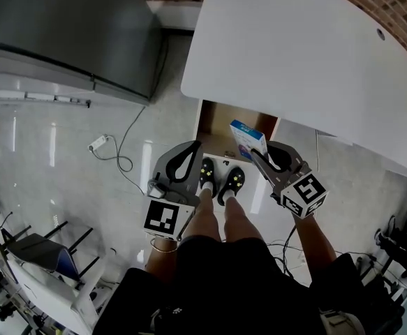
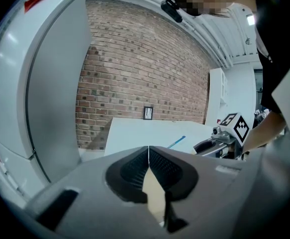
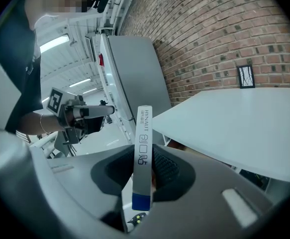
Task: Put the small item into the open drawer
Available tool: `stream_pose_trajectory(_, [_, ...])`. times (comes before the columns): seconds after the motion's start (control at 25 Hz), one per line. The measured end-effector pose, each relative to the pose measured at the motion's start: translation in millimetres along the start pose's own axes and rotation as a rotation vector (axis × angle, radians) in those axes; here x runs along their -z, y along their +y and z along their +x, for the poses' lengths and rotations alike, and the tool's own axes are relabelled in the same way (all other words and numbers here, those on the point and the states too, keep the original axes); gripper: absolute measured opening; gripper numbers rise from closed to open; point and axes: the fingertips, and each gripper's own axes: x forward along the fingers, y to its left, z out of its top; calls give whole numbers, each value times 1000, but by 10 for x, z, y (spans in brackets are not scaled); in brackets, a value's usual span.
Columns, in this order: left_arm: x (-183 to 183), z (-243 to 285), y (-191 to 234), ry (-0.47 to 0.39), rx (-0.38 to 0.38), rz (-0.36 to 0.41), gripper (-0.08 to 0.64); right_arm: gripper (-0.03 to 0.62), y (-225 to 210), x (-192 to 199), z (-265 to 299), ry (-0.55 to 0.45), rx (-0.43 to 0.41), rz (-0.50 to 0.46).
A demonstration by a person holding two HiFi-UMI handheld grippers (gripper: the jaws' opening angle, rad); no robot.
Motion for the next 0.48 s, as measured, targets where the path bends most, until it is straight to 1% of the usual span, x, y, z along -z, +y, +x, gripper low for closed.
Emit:
stream_pose_trajectory(0.28, [155, 20, 46, 0, 7, -2, 8, 95, -50, 175, 138, 28, 3, -16])
stream_pose_trajectory(0.48, [295, 26, 106, 13, -3, -6, 8, 95, -88, 320, 233, 52, 4, -20])
